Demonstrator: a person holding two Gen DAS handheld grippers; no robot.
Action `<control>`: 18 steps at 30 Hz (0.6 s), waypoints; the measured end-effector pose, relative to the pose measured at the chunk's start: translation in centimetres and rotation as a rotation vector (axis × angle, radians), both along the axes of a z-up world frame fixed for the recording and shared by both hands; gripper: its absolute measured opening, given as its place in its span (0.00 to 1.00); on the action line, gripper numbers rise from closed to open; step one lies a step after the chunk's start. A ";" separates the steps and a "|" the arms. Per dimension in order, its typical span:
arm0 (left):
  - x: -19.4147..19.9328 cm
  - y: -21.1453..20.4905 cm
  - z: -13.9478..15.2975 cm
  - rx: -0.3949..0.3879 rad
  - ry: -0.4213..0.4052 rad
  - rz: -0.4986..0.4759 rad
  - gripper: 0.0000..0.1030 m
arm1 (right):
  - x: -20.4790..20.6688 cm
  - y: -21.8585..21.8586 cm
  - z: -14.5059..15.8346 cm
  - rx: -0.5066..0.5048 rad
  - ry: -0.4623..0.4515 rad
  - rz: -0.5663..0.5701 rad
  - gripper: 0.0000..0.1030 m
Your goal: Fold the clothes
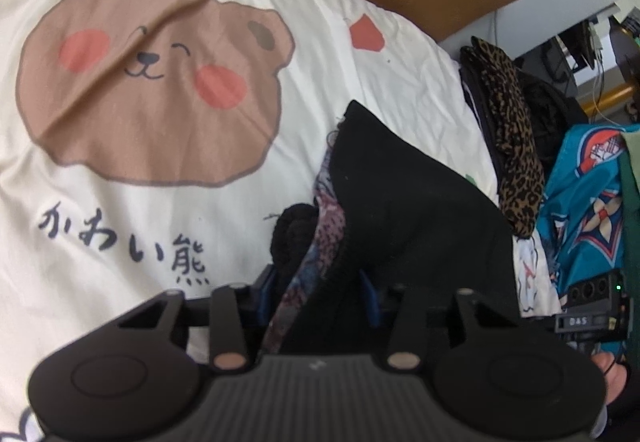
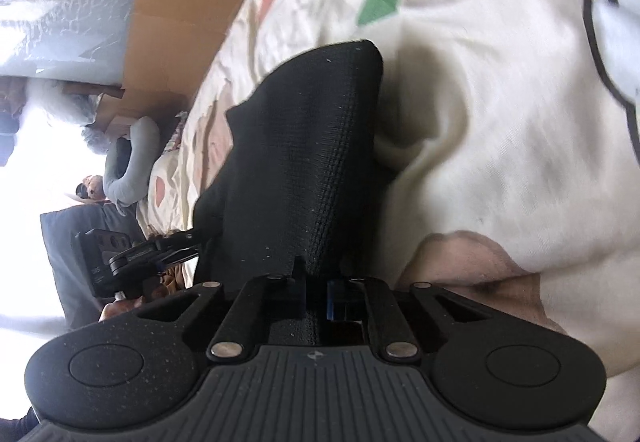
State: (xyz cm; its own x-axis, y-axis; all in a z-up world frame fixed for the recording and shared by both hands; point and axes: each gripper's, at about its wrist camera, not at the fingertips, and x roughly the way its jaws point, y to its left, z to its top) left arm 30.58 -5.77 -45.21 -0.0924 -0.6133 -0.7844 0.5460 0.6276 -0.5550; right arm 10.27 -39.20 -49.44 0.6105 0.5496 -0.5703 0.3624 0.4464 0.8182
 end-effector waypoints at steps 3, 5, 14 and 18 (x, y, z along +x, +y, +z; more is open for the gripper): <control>-0.2 0.0 -0.1 -0.001 0.039 0.025 0.39 | 0.0 -0.8 1.0 -0.015 -0.012 -0.008 0.06; -0.4 -0.1 -0.3 -0.004 0.070 0.038 0.38 | 0.1 -1.3 1.6 -0.024 -0.021 -0.014 0.06; -0.6 -1.9 0.3 0.055 -0.011 -0.059 0.62 | 0.3 -2.6 0.9 -0.021 0.013 -0.030 0.06; -0.3 -2.4 -0.1 0.029 -0.006 -0.076 0.71 | 0.4 -2.6 0.1 -0.019 0.037 -0.031 0.11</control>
